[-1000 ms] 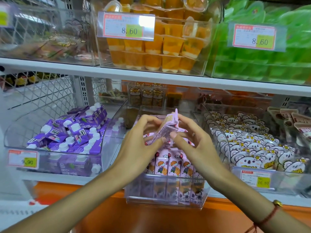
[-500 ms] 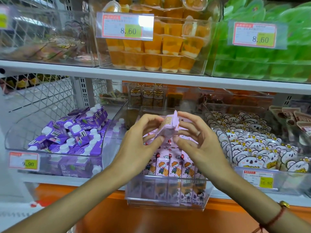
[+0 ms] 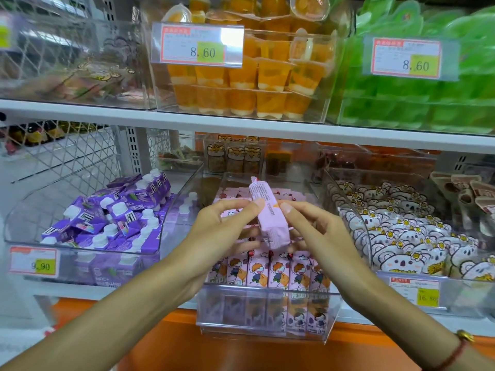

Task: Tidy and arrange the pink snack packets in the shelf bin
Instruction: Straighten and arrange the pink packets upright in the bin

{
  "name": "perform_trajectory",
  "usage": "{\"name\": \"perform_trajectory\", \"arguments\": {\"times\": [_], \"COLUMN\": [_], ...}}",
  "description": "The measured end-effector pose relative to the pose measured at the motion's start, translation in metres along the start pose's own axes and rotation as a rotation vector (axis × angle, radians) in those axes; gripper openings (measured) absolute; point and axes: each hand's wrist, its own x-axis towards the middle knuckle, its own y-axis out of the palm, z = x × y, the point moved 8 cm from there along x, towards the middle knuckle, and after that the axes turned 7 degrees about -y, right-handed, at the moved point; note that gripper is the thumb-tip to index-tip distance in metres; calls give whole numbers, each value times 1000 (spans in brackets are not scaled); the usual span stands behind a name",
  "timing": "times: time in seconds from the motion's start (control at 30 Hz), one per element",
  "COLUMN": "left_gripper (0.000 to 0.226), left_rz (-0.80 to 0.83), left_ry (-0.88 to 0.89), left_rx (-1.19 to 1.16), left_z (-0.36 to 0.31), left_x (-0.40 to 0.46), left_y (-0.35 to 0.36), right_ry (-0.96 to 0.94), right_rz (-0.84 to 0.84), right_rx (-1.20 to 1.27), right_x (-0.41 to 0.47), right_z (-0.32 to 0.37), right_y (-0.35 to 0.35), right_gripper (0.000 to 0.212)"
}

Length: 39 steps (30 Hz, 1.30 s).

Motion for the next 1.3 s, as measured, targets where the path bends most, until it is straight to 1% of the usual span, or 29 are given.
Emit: {"name": "perform_trajectory", "arguments": {"times": [0.07,0.17,0.3,0.37,0.5,0.53,0.6,0.7,0.77,0.87,0.97,1.07,1.13,1.17,1.23,1.27,1.3], "left_gripper": [34,39,49,51,58,56,43,24,23,34,21,17,14,14,17,20,25], "left_rz": [-17,-35,-104,-132,-140,-140,-132,-67,0,53,-8,-77,-55,-35,4,30,64], "left_ry": [-3,5,94,143,189,191,188,187,208,257,322,373,372,364,367,375,386], "left_rx": [-16,-14,89,108,146,157,171,168,202,249,260,203,179,170,164,173,195], "left_z": [1,1,-5,-8,-10,-9,-6,-2,-3,-7,-13,-21,-24,-25,-26,-27,-28], "left_x": [0,1,1,0,-2,-1,1,5,5,-2,-6,-9,-11,-12,-11,-10,-10], "left_y": [-1,-2,-6,-7,-8,-8,-9,-4,4,13,10,1,1,1,0,0,1], "right_ry": [9,11,19,36,55,55,64,91,71,-42,-186,-301,-297,-250,-132,-111,-126], "right_rz": [7,59,163,204,234,236,228,200,187,77,-17,-1,53,103,183,195,186], "right_rx": [1,-6,2,50,111,110,100,83,9,-173,-355,-519,-481,-423,-286,-248,-244], "right_x": [0,-2,-5,-6,-6,-6,-7,-7,-7,-5,-7,-10,-11,-11,-11,-11,-10], "right_z": [-2,-2,-1,-3,-4,-4,-6,-9,-6,4,19,28,25,20,7,4,4], "right_y": [0,4,13,18,25,25,24,21,20,14,8,10,12,16,19,20,18], "right_gripper": [35,46,46,45,37,36,36,36,37,36,36,46,45,43,51,49,43]}}
